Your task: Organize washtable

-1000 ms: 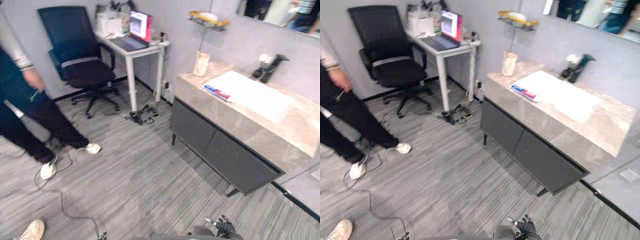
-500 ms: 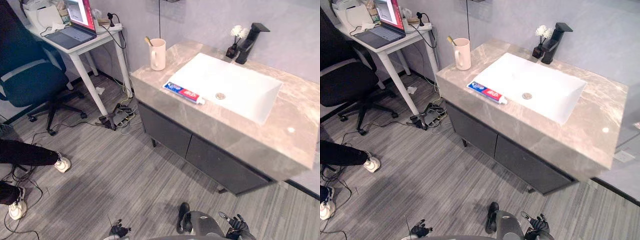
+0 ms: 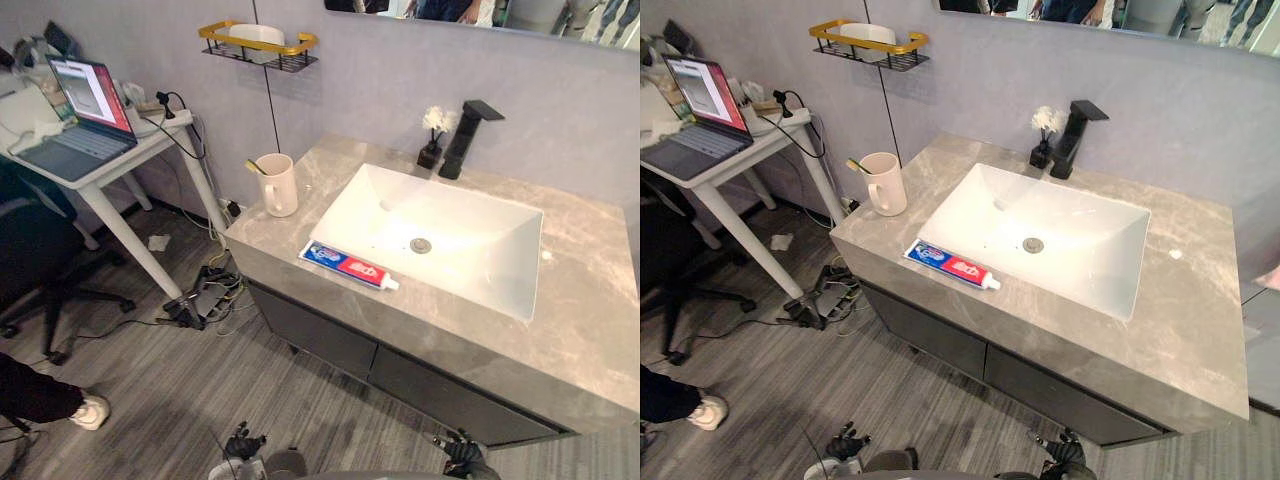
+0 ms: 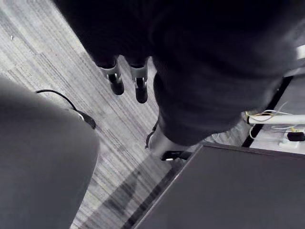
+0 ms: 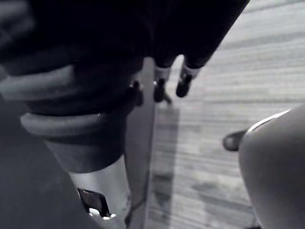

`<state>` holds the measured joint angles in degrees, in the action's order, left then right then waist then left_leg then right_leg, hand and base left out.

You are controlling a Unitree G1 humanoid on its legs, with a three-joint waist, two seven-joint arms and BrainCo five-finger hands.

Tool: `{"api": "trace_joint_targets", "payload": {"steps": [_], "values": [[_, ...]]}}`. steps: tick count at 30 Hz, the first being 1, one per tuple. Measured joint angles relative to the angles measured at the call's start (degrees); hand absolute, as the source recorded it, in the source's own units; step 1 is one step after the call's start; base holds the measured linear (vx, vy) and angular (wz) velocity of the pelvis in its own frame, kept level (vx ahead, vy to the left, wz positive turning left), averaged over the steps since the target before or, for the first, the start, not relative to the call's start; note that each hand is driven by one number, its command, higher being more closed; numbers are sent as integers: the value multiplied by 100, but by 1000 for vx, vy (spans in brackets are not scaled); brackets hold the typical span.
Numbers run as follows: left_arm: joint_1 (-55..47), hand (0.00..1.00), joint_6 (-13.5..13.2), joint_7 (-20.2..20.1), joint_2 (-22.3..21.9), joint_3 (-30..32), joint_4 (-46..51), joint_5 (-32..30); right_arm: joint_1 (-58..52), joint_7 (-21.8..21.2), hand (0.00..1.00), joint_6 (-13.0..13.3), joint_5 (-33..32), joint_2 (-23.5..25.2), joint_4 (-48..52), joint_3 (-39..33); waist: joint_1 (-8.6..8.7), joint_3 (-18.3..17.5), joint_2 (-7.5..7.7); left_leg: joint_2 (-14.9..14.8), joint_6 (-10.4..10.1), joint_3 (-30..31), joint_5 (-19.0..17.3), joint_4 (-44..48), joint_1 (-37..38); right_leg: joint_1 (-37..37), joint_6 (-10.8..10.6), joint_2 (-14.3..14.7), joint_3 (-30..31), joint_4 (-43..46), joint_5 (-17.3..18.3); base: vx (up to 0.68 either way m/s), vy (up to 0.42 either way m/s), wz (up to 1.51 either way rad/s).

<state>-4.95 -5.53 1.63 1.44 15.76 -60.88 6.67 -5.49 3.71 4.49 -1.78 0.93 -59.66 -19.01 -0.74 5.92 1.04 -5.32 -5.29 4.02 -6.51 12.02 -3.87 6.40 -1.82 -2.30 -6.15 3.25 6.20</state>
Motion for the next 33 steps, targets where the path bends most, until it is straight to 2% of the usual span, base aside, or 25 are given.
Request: {"api": "trace_joint_targets", "payload": {"steps": [2,3,6,10,17,19,20,21,23,24,26,28,29,30,31,32,33], "values": [[-2,0,2,3,133,2,-67,-12,-7,-8,0,-1,219,108,-95,206,-18,-120,233,178,111,-231,82,-313,154,-80,-85,-203,199,-48,-17,136,149,-37],[-1,0,2,3,142,-1,-85,-29,-7,-14,0,-2,277,113,-113,238,-19,-136,256,224,136,-291,98,-396,218,-80,-104,-238,262,-60,-29,138,170,-46],[52,0,5,0,160,-69,-225,-219,1,-18,0,13,299,106,-131,369,-3,-155,251,342,248,-486,182,-793,500,-79,-121,-347,418,-62,-39,85,106,-28],[155,0,65,6,247,-453,-406,-284,46,-21,0,-17,482,37,-216,520,-7,-249,242,337,269,-539,207,-991,638,-72,-128,-340,460,-62,-43,69,24,-9],[151,0,57,145,187,-488,-446,-367,121,-14,0,-5,538,-93,-312,853,-8,-299,186,335,276,-447,212,-942,753,90,-127,-340,351,-20,-43,11,-12,7],[151,0,42,143,181,-470,-428,-417,122,-10,0,7,536,-90,-312,862,-3,-242,114,344,276,-326,192,-649,646,131,-127,-359,257,84,-43,-93,-10,32],[151,0,16,126,95,-248,-263,-451,137,-20,0,21,532,-125,-252,855,-8,-145,124,310,117,-235,-92,203,258,118,-153,-373,165,244,-22,-144,21,22],[149,0,13,122,71,-148,-190,-460,139,-20,0,20,527,-135,-241,855,-39,-72,28,243,75,-229,-256,505,130,104,-211,-349,165,293,66,-162,22,12],[125,0,32,115,-77,90,-103,-458,173,-21,0,7,475,-227,-152,839,-23,30,-75,93,124,-180,-717,1269,-230,-72,-214,-237,270,626,421,-209,65,-13],[108,0,33,117,-85,130,-54,-452,152,-14,0,10,460,-239,-138,824,-28,56,-98,42,92,-249,-779,1344,-254,-151,-214,-227,338,759,464,-229,106,-34],[50,0,15,115,-116,424,9,-342,69,-8,0,10,459,-204,61,798,-18,59,-33,-86,183,-613,-1006,1646,-350,-318,-219,-323,520,1019,519,-140,107,-37],[5,0,-5,113,-80,514,47,-59,57,-12,0,10,463,-140,65,587,-15,63,15,-284,323,-632,-1092,2367,-577,-372,-271,-488,624,1086,523,-100,141,-26],[-8,0,-8,114,-61,511,54,-1,58,-10,0,10,462,-133,58,533,-12,63,22,-372,322,-553,-1092,2504,-613,-371,-295,-557,653,1091,535,-67,233,-22],[-21,0,-9,129,-31,498,52,48,65,-6,0,10,463,-143,47,529,1,61,27,-473,302,-204,-1081,2565,-633,-374,-426,-685,775,1128,612,-46,336,-10],[-30,0,-10,164,-27,487,51,53,67,-7,0,10,464,-182,35,527,-1,62,24,-468,275,385,-1066,2423,-606,-408,-568,-836,916,1218,699,-42,395,-6],[-37,0,-14,187,-25,454,51,55,67,-9,0,11,465,-201,31,528,-3,62,14,-466,260,647,-1056,2238,-556,-436,-650,-913,978,1264,737,-27,487,-13],[-59,0,-17,229,-28,428,38,51,71,-11,0,10,466,-257,7,528,-15,53,-32,-427,-308,1068,-1298,1745,-374,-509,-935,-1077,1128,1329,806,5,527,-33]]}}
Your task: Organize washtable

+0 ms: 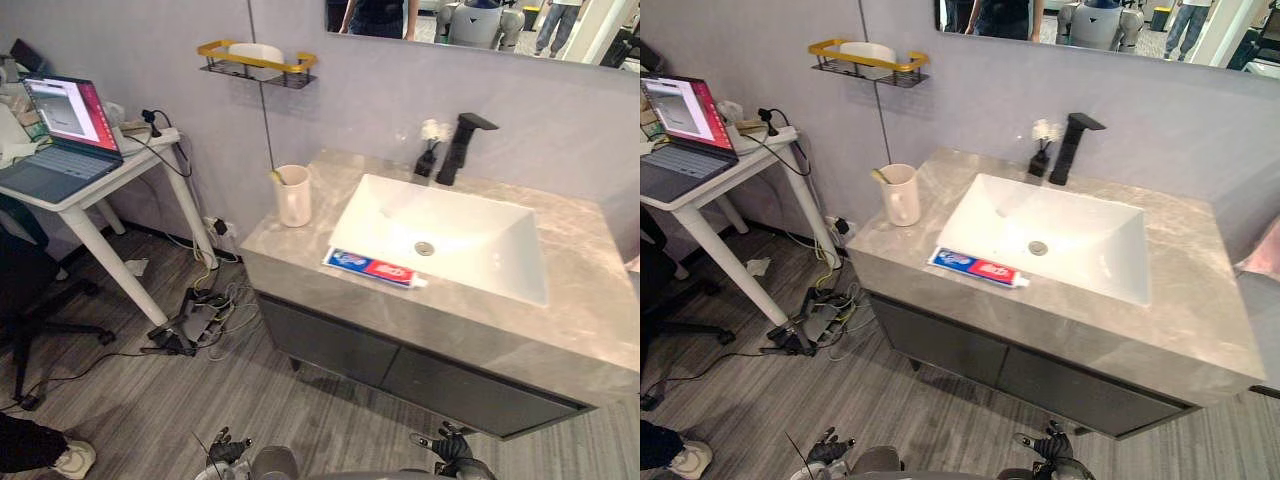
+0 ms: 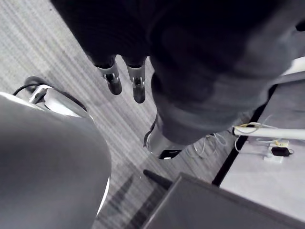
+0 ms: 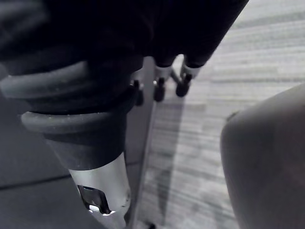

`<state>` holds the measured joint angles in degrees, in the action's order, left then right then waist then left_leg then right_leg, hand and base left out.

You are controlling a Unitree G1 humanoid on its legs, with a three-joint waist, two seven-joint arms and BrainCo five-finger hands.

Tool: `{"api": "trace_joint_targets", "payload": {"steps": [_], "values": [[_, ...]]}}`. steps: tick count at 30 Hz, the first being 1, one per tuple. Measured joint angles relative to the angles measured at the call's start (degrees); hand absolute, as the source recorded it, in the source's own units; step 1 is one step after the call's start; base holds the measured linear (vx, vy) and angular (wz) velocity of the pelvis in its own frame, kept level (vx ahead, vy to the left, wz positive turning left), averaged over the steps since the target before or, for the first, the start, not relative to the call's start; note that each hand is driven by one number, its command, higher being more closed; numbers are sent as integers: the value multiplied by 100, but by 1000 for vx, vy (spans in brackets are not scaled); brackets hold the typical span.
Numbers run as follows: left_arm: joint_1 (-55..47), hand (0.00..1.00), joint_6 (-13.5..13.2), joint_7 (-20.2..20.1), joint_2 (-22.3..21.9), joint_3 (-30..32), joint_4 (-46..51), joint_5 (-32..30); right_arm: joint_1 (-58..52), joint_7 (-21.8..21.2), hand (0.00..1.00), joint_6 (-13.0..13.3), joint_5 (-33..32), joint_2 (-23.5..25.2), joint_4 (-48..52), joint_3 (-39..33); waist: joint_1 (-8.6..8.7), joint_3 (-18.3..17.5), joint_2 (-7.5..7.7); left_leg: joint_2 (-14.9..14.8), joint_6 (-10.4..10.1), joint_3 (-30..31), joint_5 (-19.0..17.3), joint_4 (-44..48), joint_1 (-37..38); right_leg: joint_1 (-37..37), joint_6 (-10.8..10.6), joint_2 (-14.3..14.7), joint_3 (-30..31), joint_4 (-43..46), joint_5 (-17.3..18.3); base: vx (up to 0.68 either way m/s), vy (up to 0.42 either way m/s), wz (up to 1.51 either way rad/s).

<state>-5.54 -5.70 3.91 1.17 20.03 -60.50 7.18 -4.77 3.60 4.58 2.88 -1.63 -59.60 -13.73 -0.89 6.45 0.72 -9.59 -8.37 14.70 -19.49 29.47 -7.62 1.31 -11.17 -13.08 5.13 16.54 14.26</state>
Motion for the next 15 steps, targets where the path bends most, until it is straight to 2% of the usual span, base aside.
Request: {"api": "trace_joint_targets", "payload": {"steps": [1,2,3,4,5,7,8,9,10,11,12,14,15], "values": [[-14,0,-3,14,149,-2,-15,16,64,11,0,-19,-4,58,-217,-38,-65,-26,108,330,15,-248,-39,70,-29,1,-162,-252,277,-3,34,26,487,-37],[-35,0,0,39,255,-56,-70,-50,85,-11,0,-34,3,85,-275,-94,-46,-65,174,427,94,-321,-49,85,-48,-36,-239,-264,293,43,54,117,415,-30],[-102,0,14,66,371,-202,-152,-113,111,-19,0,-53,12,77,-322,-135,-1,-84,202,544,178,-409,-93,108,-74,23,-153,-167,277,20,-27,163,272,-24],[-134,0,38,66,400,-246,-252,-48,106,-20,0,-76,40,39,-431,-272,-26,-118,248,722,279,-549,-186,218,-93,137,-82,-262,37,-251,-151,167,269,-29],[-188,0,53,63,406,-256,-312,-48,112,-24,0,-95,47,25,-457,-374,-9,-131,221,785,375,-593,-257,356,-139,172,-135,-321,38,-377,-246,110,277,-39],[-282,0,91,65,417,-349,-526,242,82,-7,0,-125,36,9,-476,-806,40,-159,176,907,582,-770,-644,921,-286,220,-360,-461,148,-521,-426,91,383,-42],[-335,0,91,81,413,-376,-621,356,48,35,0,-172,-67,11,-499,-970,32,-178,74,912,678,-946,-762,1009,-247,148,-353,-491,307,-468,-561,95,332,-63],[-357,0,91,124,374,-422,-712,378,46,61,0,-197,-196,9,-503,-1044,39,-264,79,862,719,-1103,-786,956,-178,-14,-255,-455,413,-326,-770,112,324,-91],[-399,0,98,122,356,-501,-767,402,32,82,0,-218,-351,3,-494,-1058,65,-326,-108,777,774,-1295,-753,728,-76,-340,155,-347,415,-56,-1133,119,321,-100],[-460,0,93,115,348,-630,-756,401,29,99,0,-220,-464,-10,-478,-1059,101,-406,-156,709,867,-1489,-643,461,68,-575,452,-279,306,137,-1435,134,318,-91],[-489,0,95,111,365,-702,-757,380,31,105,0,-218,-488,-50,-453,-1063,145,-432,-170,676,923,-1617,-569,264,229,-703,574,-259,149,296,-1477,150,285,-85],[-501,0,111,87,408,-828,-758,285,72,136,0,-160,-499,7,-407,-1037,314,-436,-186,600,981,-1964,-292,-560,795,-915,659,160,-744,981,-920,117,220,-72],[-475,0,118,69,409,-845,-757,260,77,152,0,-146,-494,5,-409,-1015,319,-439,-196,597,972,-2027,-231,-749,912,-926,732,289,-975,1055,-819,86,158,-59]]}}
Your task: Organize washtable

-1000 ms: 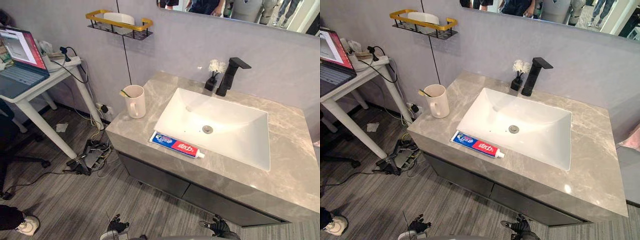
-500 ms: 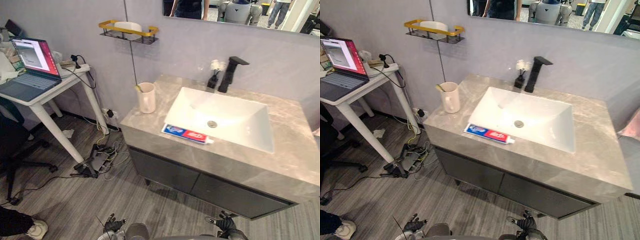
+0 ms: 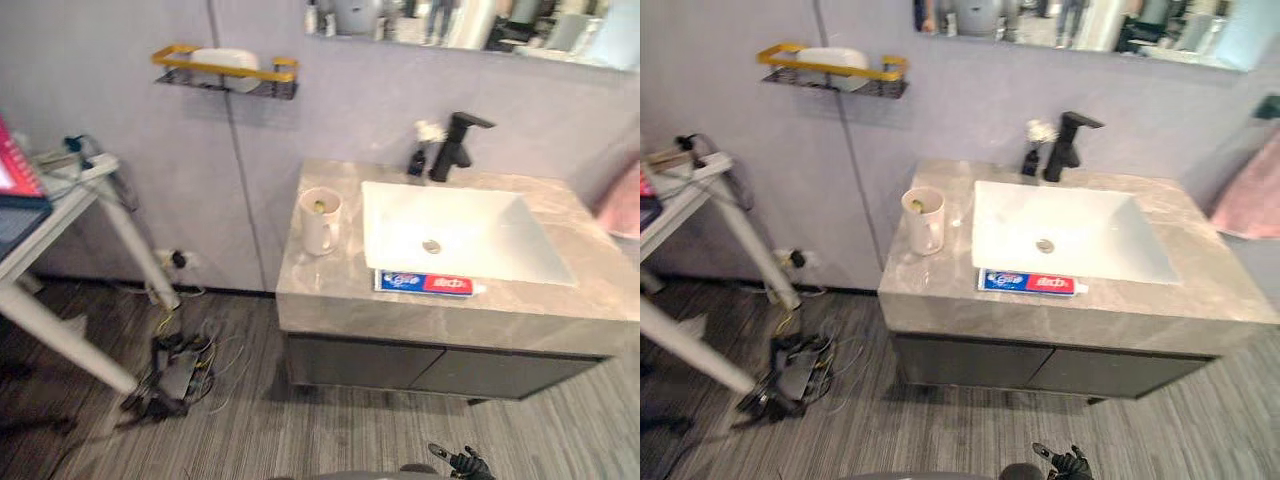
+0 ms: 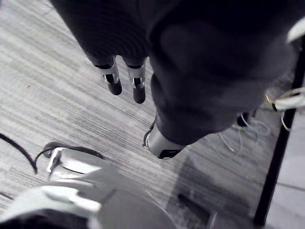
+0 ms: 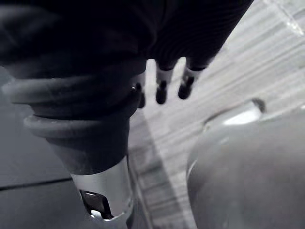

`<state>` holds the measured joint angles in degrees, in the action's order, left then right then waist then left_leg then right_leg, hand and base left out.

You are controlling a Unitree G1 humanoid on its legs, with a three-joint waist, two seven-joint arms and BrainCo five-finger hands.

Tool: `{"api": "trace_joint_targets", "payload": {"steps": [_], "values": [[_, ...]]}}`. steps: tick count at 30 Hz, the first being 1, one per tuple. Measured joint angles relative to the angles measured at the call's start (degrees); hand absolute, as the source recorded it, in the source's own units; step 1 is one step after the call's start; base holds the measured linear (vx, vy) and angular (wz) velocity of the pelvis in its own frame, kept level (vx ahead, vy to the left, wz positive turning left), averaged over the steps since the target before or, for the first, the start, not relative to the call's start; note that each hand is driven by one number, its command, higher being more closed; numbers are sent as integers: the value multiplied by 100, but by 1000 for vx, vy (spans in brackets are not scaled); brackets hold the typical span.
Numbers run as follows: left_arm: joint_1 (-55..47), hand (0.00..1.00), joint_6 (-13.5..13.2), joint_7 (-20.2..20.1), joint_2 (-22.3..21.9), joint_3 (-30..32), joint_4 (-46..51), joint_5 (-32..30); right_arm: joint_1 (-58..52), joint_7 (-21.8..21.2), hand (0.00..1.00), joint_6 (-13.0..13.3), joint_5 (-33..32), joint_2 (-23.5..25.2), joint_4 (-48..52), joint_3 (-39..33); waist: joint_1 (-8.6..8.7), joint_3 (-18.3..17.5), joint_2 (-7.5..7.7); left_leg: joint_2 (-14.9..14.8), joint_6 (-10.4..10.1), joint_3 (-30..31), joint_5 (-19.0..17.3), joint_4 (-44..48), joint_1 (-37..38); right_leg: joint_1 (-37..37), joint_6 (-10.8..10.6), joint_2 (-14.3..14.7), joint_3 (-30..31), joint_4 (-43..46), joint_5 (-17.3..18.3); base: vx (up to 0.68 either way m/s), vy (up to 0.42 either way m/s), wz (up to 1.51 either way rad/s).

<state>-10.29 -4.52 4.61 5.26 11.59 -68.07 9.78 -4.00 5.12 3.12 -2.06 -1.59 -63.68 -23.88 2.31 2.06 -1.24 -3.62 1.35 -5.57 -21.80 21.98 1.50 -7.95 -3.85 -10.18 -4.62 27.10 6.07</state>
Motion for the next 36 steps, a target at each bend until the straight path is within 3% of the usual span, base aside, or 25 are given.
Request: {"api": "trace_joint_targets", "payload": {"steps": [2,3,5,6,7,8,9,10,14,16,17,30,36], "values": [[117,0,20,-85,-18,-6,8,-90,3,90,0,25,65,-16,-5,75,-3,2,-36,13,-61,-260,126,-421,314,54,207,554,-884,-351,259,177,122,-63],[138,0,33,-84,-28,26,0,-97,-8,99,0,22,82,-20,-11,120,-16,-1,-46,24,-71,-305,132,-418,334,180,302,645,-1057,-726,216,201,95,-67],[124,0,55,-107,-50,219,-21,-126,-20,85,0,7,233,-75,-21,369,-56,-16,70,212,-340,-391,294,160,112,713,235,526,-1062,-1571,40,126,78,-42],[117,0,10,-140,21,257,-8,-171,-37,56,0,-30,364,-65,-81,453,-75,64,306,316,-93,-297,113,412,-155,927,103,214,-1020,-1840,-57,97,28,8],[55,0,8,-126,-25,246,12,-253,-161,-62,0,-48,385,-129,-174,404,-48,25,216,157,-329,-266,597,-845,-117,1080,-17,223,-1074,-2039,-183,101,14,22],[21,0,1,-117,-76,253,11,-273,-174,-121,0,-48,417,-207,-189,422,-29,28,161,32,-250,-410,1105,-1030,-109,1147,-57,219,-1069,-2172,-233,150,59,-3],[-36,0,33,-91,-80,247,13,-304,-211,-190,0,-91,489,-276,-205,480,-202,-5,135,137,-288,-477,1173,-1250,98,1255,-97,153,-983,-2393,-331,152,131,-32],[-122,0,30,-87,-78,258,13,-325,-217,-251,0,-98,491,-288,-246,467,-248,-49,154,237,-208,-554,1253,-1541,231,1283,-121,106,-922,-2504,-339,125,136,-41],[-122,0,34,-125,124,181,1,-395,-246,-299,0,-98,504,-96,-356,478,-257,-97,433,298,-231,-536,1514,-2100,338,1156,-144,125,-941,-2556,-355,107,32,-1],[-122,0,36,-181,174,137,-2,-410,-252,-295,0,-91,577,-75,-457,557,-260,-118,486,298,-252,-535,1537,-2202,393,1189,-144,165,-943,-2610,-356,59,-11,1],[-64,0,34,-208,168,-85,-2,-594,-261,-405,0,-77,663,-225,-465,919,-304,110,316,369,-241,-543,1868,-2746,686,1308,-170,213,-940,-2871,-360,0,0,0],[35,0,20,-211,217,-399,-9,-961,-283,-376,0,-72,366,-233,-475,773,-311,135,307,381,-241,-367,1868,-2740,629,1382,-186,213,-1116,-2978,-375,-2,-8,6],[81,0,21,-340,235,-481,-40,-1072,-278,-254,0,-69,-530,-191,-533,-378,-311,224,330,405,-229,-417,1836,-2669,623,1429,-167,212,-994,-3170,-507,-17,-19,-11]]}}
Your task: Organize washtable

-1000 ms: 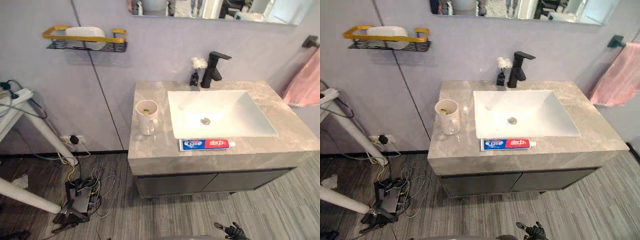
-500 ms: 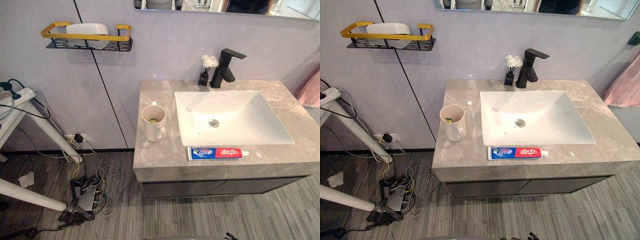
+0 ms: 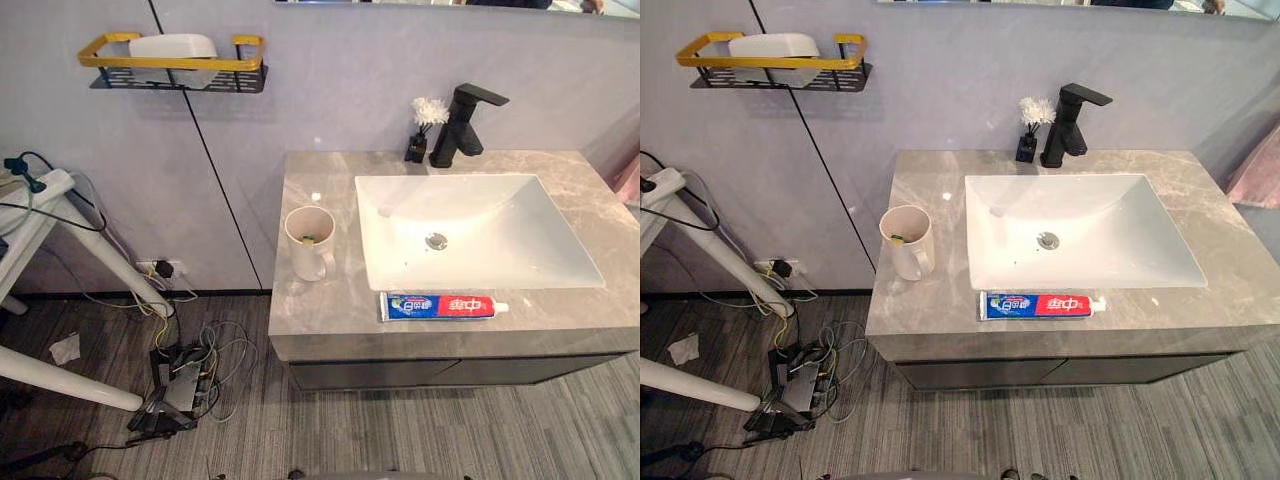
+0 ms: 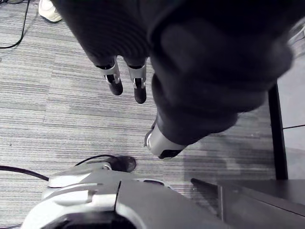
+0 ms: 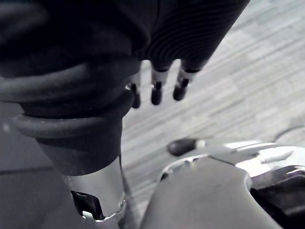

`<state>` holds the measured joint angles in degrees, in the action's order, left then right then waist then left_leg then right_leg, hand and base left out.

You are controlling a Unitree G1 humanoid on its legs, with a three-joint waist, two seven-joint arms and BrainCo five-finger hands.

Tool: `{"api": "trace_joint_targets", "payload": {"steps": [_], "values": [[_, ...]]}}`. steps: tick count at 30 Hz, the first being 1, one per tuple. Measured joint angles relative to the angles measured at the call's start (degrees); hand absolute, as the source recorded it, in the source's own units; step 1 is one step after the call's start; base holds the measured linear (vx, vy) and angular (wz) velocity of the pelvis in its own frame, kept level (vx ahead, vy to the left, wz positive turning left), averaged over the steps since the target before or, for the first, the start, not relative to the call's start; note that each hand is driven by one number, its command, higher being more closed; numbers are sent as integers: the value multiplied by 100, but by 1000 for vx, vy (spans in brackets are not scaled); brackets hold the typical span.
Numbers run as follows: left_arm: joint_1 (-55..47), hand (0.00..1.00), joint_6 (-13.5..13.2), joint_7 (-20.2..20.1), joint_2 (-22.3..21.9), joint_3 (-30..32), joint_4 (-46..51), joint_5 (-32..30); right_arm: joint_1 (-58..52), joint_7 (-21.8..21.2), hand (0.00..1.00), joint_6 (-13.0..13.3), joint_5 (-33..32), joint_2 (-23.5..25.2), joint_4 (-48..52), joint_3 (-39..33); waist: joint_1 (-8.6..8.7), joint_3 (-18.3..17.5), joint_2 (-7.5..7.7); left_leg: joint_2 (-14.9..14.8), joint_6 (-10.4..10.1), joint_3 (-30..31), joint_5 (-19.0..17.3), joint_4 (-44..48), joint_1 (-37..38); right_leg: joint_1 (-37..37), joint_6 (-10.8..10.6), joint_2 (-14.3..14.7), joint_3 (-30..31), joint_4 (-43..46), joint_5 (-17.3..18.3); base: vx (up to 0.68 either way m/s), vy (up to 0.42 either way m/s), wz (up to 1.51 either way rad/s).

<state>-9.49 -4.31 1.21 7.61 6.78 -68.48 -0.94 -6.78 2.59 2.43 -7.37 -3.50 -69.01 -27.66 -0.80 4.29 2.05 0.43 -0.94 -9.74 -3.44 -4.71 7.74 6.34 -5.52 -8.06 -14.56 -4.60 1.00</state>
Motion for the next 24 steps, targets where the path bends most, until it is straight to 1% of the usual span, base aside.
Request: {"api": "trace_joint_targets", "payload": {"steps": [1,2,3,6,8,10,11,12,13,14,16,17,18,20,23,24], "values": [[0,0,3,-8,4,44,-20,2,17,4,0,10,-219,-23,11,-414,-6,9,15,-1,-4,-18,-64,102,-4,12,-3,-8,62,0,-8,-20,-15,-20],[-1,0,4,-13,5,66,-31,3,19,3,0,23,-315,-55,13,-598,-7,12,22,-2,-9,-33,-98,156,-6,20,-4,-12,83,0,-11,-29,-21,-24],[-2,0,3,-46,5,181,-57,5,29,12,0,52,-511,-177,13,-1096,-2,16,35,-8,5,-59,-195,279,-17,38,-8,-17,113,1,-15,-38,-19,-21],[-18,0,6,-130,-10,514,-81,27,109,73,0,109,-876,-533,26,-2085,7,4,60,-8,15,-116,-246,366,-70,-26,-38,-27,201,8,-46,-61,-19,-16],[-29,0,6,-130,-12,609,-81,29,171,120,0,114,-1054,-754,79,-2487,15,-9,59,-10,15,-112,-245,377,-115,-92,-38,-28,217,36,-53,-65,-28,-6],[-68,0,4,-129,-37,767,-80,30,268,222,0,133,-1231,-1127,396,-2788,38,-45,78,-13,15,-114,-245,408,-157,-147,-39,-28,249,67,-58,-63,-35,-5],[-68,0,4,-129,-36,791,-80,30,278,230,0,133,-1232,-1163,465,-2797,43,-46,77,-13,15,-114,-245,417,-166,-153,-41,-28,253,68,-61,-44,-25,-3],[-71,0,5,-129,-51,875,-81,35,337,263,0,137,-1230,-1311,744,-2792,75,-47,78,-14,16,-113,-247,460,-209,-173,-35,-29,277,64,-80,-46,-23,-2],[-106,0,5,-128,-64,919,-81,40,418,321,0,139,-1229,-1434,1156,-2754,148,-58,104,-16,17,-108,-248,489,-253,-208,-30,-29,311,62,-93,-58,-28,-3],[-141,0,7,-129,-70,919,-81,40,460,376,0,148,-1223,-1501,1434,-2712,180,-100,113,-16,17,-109,-248,501,-302,-263,-26,-28,326,63,-103,-42,-25,-11],[-190,0,7,-130,-94,917,-78,40,542,555,0,171,-1121,-1772,2492,-2349,210,-166,66,-19,18,-91,-249,558,-370,-343,-8,-25,381,64,-145,-41,-32,-16],[-194,0,6,-129,-110,912,-70,40,575,642,0,201,-995,-1965,3058,-2153,234,-206,43,-19,18,-39,-249,574,-410,-376,-4,-23,384,66,-157,-36,-33,-5],[-195,0,3,-128,-113,909,-66,41,626,698,0,242,-943,-2061,3278,-2063,254,-208,41,-20,18,-5,-249,575,-410,-372,-5,-21,383,69,-158,-33,-36,4],[-208,0,4,-125,-97,854,-53,45,913,932,0,401,-594,-2309,4045,-1733,298,-229,68,-37,18,77,-249,579,-413,-371,-2,-3,374,86,-160,-43,-38,6],[-255,0,2,-125,-92,813,41,59,1098,992,0,412,-253,-2468,4753,-1310,291,-254,93,-35,18,141,-249,599,-438,-382,-2,-5,354,110,-160,-39,-26,6],[-292,0,-4,-125,-68,691,107,89,1168,980,0,416,-3,-2477,5229,-1034,290,-296,116,-32,18,167,-249,635,-510,-438,-2,-12,344,132,-160,-36,-14,6]]}}
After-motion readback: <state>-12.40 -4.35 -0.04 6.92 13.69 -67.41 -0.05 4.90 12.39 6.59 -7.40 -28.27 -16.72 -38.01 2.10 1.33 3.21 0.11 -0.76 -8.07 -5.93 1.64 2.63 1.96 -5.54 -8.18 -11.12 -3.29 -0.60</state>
